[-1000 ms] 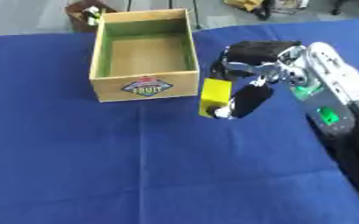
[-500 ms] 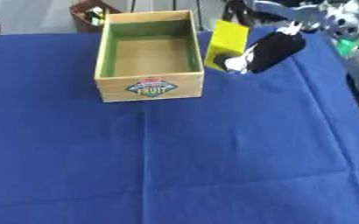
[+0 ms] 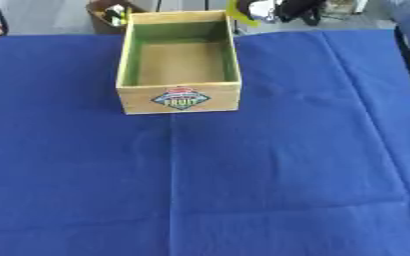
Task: Pick up objects on the table and place them in the box.
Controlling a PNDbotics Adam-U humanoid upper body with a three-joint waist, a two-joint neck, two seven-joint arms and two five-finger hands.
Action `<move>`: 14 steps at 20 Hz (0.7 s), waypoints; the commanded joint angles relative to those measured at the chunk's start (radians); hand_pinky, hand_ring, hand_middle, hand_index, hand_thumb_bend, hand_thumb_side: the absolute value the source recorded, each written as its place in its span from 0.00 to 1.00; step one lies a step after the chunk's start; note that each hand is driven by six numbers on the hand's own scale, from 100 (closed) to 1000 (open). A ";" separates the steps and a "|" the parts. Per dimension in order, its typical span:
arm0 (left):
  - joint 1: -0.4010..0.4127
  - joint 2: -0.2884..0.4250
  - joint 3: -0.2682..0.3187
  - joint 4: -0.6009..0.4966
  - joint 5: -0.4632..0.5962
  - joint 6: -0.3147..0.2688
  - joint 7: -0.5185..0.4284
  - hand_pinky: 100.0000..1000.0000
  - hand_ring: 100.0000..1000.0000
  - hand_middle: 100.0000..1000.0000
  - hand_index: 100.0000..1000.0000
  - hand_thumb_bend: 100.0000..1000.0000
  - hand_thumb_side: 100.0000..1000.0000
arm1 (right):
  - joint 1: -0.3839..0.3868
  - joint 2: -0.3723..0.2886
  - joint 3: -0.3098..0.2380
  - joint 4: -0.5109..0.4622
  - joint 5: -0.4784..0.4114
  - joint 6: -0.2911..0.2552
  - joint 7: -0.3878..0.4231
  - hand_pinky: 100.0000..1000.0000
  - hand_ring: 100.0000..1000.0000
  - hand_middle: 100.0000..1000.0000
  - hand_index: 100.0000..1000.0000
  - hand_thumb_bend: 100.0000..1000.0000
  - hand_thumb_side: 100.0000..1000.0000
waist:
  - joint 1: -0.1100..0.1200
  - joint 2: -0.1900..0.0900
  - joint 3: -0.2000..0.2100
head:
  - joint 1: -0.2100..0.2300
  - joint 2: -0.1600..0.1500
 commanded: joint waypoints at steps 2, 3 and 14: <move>-0.017 0.019 -0.008 -0.018 0.005 -0.001 -0.007 0.34 0.49 0.51 0.68 0.00 1.00 | -0.066 0.030 -0.012 0.089 0.051 -0.003 -0.030 0.47 0.53 0.33 0.53 0.00 0.57 | -0.003 -0.015 0.008 | -0.010 -0.016; -0.018 0.019 -0.008 -0.018 0.006 -0.001 -0.008 0.34 0.49 0.51 0.68 0.00 1.00 | -0.073 0.036 -0.012 0.108 0.058 -0.010 -0.038 0.47 0.53 0.33 0.53 0.00 0.57 | -0.003 -0.014 0.009 | -0.010 -0.016; -0.049 0.005 -0.015 -0.018 0.016 -0.010 -0.015 0.34 0.49 0.51 0.68 0.00 1.00 | -0.182 0.176 -0.053 0.361 0.208 0.064 -0.164 0.46 0.49 0.28 0.50 0.00 0.57 | -0.007 0.021 0.075 | -0.063 -0.051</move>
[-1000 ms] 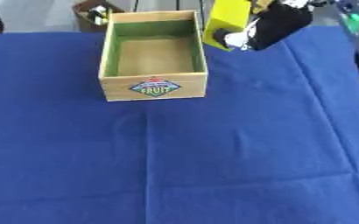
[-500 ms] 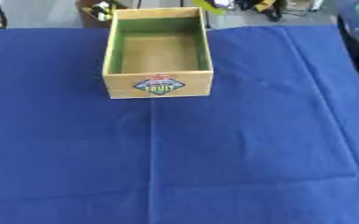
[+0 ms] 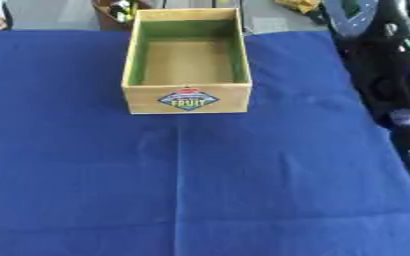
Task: Pick up objects on the table and place them in the box.
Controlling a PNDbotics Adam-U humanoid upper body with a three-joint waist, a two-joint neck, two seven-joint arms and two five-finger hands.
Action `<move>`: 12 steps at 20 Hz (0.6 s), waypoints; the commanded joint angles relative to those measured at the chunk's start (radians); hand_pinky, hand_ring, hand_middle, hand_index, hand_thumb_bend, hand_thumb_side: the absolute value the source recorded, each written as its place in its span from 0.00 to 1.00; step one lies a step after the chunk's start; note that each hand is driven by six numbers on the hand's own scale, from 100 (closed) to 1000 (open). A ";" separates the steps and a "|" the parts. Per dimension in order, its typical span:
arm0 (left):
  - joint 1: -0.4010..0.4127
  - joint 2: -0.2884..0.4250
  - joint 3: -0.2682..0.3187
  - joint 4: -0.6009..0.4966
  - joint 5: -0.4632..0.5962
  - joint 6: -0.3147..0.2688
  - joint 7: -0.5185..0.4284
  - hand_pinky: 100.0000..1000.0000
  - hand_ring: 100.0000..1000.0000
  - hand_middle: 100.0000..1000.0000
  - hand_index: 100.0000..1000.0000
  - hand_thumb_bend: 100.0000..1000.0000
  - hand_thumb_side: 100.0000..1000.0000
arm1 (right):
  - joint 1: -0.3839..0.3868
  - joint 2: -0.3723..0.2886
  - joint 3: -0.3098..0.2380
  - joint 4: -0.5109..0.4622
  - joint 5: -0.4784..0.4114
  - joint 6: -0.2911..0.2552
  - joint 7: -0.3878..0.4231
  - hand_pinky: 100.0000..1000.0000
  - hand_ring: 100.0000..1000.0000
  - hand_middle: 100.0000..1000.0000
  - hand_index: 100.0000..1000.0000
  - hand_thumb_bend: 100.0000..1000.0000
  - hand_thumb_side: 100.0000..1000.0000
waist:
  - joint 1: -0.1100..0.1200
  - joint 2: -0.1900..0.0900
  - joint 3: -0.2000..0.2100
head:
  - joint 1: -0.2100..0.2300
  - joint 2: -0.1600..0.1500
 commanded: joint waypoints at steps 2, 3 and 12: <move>-0.021 0.004 -0.004 -0.018 0.005 -0.004 -0.005 0.34 0.49 0.51 0.68 0.00 1.00 | -0.055 0.038 -0.028 0.086 0.068 0.009 -0.063 0.46 0.49 0.28 0.50 0.00 0.57 | 0.001 -0.010 0.013 | -0.018 -0.025; -0.023 0.003 -0.005 -0.018 0.006 -0.005 -0.005 0.34 0.49 0.51 0.68 0.00 1.00 | -0.061 0.051 -0.030 0.108 0.083 0.012 -0.078 0.46 0.49 0.29 0.50 0.00 0.57 | 0.001 -0.005 0.019 | -0.023 -0.028; -0.042 -0.008 -0.010 -0.018 0.013 -0.008 -0.011 0.34 0.49 0.51 0.68 0.00 1.00 | -0.060 0.135 -0.042 0.256 0.247 -0.013 -0.175 0.46 0.50 0.30 0.50 0.00 0.57 | -0.003 0.020 0.049 | -0.045 -0.043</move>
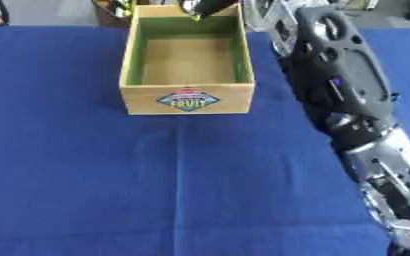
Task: Pick up objects on the table and place them in the box.
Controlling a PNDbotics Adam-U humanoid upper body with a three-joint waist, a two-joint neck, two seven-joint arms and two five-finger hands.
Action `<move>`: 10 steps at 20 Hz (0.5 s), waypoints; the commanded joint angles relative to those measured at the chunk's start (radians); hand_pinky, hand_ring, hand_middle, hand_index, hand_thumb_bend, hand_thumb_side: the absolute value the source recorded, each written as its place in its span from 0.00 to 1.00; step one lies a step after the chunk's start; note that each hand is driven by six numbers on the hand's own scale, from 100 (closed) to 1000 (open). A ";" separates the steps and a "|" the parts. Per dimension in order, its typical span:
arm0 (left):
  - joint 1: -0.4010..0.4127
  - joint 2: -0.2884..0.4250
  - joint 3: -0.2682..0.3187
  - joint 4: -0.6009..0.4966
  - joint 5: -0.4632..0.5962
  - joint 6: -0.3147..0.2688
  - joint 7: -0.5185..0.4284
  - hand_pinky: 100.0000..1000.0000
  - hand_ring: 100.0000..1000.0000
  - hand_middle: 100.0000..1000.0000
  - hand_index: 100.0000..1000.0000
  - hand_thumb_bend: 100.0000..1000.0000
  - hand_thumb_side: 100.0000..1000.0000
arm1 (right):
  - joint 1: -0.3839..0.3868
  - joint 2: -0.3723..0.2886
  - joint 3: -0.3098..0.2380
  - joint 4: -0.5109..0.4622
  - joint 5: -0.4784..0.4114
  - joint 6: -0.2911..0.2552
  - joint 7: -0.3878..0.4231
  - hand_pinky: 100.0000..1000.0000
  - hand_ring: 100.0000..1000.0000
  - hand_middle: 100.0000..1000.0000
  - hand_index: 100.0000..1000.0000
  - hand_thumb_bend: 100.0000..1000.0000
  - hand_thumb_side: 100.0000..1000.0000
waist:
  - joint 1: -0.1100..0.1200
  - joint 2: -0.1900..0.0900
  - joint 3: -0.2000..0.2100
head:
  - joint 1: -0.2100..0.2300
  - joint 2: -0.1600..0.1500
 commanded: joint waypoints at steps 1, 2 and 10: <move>-0.014 0.001 -0.004 -0.018 0.003 -0.003 -0.004 0.34 0.49 0.51 0.68 0.00 1.00 | -0.018 0.013 -0.023 0.024 0.084 -0.020 -0.022 0.46 0.50 0.30 0.50 0.00 0.58 | 0.001 -0.018 0.005 | -0.008 -0.014; -0.015 0.001 -0.004 -0.018 0.003 -0.003 -0.004 0.34 0.49 0.51 0.68 0.00 1.00 | -0.016 0.018 -0.028 0.032 0.101 -0.028 -0.024 0.46 0.51 0.31 0.51 0.00 0.57 | 0.001 -0.017 0.006 | -0.009 -0.014; -0.012 0.002 -0.002 -0.018 0.002 -0.002 -0.003 0.34 0.49 0.51 0.67 0.00 1.00 | 0.012 0.038 -0.035 0.092 0.169 -0.070 -0.008 0.51 0.58 0.39 0.59 0.00 0.56 | 0.002 -0.016 0.007 | -0.004 -0.010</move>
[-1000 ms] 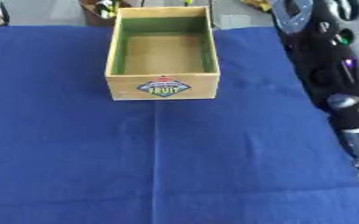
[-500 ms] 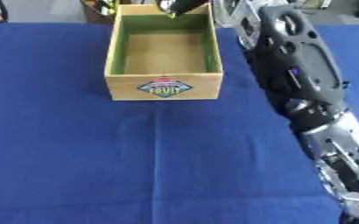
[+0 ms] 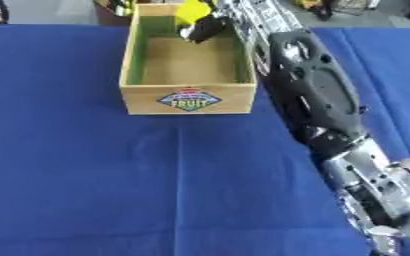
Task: Pick up objects on the table and place them in the box.
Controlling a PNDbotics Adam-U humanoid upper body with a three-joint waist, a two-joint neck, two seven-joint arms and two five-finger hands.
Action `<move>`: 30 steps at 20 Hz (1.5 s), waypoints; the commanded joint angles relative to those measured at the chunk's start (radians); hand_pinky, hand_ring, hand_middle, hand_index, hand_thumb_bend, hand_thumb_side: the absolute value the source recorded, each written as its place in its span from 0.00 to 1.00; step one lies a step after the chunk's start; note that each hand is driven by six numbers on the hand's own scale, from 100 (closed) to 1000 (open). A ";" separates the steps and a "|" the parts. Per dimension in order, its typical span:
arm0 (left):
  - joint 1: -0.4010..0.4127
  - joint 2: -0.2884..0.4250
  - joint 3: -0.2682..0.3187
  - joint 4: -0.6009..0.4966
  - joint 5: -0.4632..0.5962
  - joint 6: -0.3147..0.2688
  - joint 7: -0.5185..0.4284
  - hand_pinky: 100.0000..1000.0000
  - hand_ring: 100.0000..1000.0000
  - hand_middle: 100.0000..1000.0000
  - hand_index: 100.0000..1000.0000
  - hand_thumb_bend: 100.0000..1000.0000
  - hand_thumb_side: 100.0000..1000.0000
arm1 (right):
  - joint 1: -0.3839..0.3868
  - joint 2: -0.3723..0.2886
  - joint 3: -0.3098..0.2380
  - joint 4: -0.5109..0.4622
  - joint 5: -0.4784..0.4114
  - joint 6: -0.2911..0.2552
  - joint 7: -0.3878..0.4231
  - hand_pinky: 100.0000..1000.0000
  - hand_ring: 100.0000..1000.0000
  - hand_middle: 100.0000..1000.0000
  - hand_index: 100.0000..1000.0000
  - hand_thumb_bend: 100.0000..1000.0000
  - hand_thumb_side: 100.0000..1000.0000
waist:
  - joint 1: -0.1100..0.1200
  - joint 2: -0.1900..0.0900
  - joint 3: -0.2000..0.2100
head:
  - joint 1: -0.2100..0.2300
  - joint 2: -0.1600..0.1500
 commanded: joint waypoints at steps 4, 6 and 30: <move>-0.007 0.008 -0.001 -0.018 0.000 0.000 -0.002 0.34 0.49 0.51 0.67 0.00 1.00 | -0.017 -0.006 -0.011 -0.005 0.009 -0.026 0.016 0.58 0.72 0.54 0.77 0.24 0.55 | 0.007 -0.022 -0.001 | 0.003 -0.006; -0.006 0.008 0.000 -0.018 0.000 0.000 -0.002 0.34 0.49 0.51 0.67 0.00 1.00 | -0.017 -0.007 -0.010 -0.011 0.001 -0.032 0.035 0.62 0.77 0.64 0.85 0.69 0.53 | 0.008 -0.023 -0.002 | 0.004 -0.005; 0.020 0.015 0.015 -0.018 -0.009 0.002 0.012 0.35 0.49 0.51 0.67 0.00 1.00 | 0.139 -0.237 -0.108 -0.641 -0.588 0.157 -0.076 0.61 0.71 0.57 0.82 0.61 0.92 | 0.022 -0.060 -0.066 | 0.072 0.031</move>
